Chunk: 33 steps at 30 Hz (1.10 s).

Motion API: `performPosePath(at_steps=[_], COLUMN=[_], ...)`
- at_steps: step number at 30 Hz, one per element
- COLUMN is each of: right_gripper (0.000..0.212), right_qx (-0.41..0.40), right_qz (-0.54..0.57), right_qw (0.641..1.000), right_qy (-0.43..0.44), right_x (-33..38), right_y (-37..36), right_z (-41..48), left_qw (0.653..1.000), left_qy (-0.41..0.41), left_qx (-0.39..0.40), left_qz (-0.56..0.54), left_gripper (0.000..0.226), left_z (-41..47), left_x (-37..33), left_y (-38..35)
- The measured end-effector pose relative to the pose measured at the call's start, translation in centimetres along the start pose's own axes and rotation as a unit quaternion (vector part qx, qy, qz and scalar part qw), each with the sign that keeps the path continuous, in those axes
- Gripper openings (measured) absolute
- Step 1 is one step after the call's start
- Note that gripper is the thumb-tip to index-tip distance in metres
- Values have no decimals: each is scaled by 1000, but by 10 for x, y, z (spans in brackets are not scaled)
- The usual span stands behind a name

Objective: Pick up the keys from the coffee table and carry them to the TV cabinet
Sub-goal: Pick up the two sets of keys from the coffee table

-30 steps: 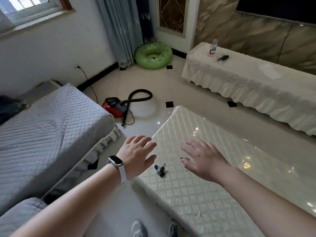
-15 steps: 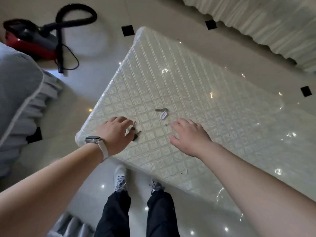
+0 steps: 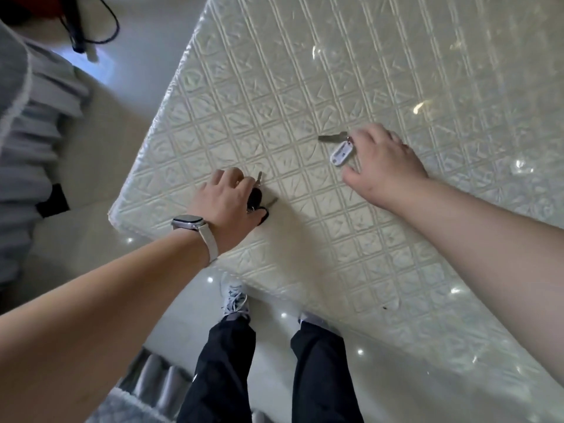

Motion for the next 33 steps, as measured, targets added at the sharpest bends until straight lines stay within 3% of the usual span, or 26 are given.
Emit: performPosePath(at_steps=[7,15,23,28,33], right_gripper=[48,23,7,7,9], right_qx=[-19,43,47,32,22], right_qz=[-2,38,56,134,247], right_qw=[1000,998,997,990,965], right_qy=[-10,-34,3,-14,-85], right_x=[3,7,13,16,23], right_y=[-12,-17,-37,-28,3], right_z=[25,19,-15,-59,-103], left_qw=[999,997,991,972,964], left_qy=[12,18,61,82,67], left_qx=[-1,52,51,84,77], left_qz=[-31,-62,-110,-203,-245], left_gripper=[35,26,19,11,15], left_z=[3,13,10,-5,-26], left_x=[7,2,1,0,-4], left_y=[-13,-6,-1,9,53])
Point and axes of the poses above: each hand's wrist, its own z-axis towards the middle knuckle, its own y-axis out of the back of the hand, x = y × z, the point moved 3 cm from there along z, towards the middle knuckle, and after that the axes turned 4 degrees about x, right-handed, at the moved point
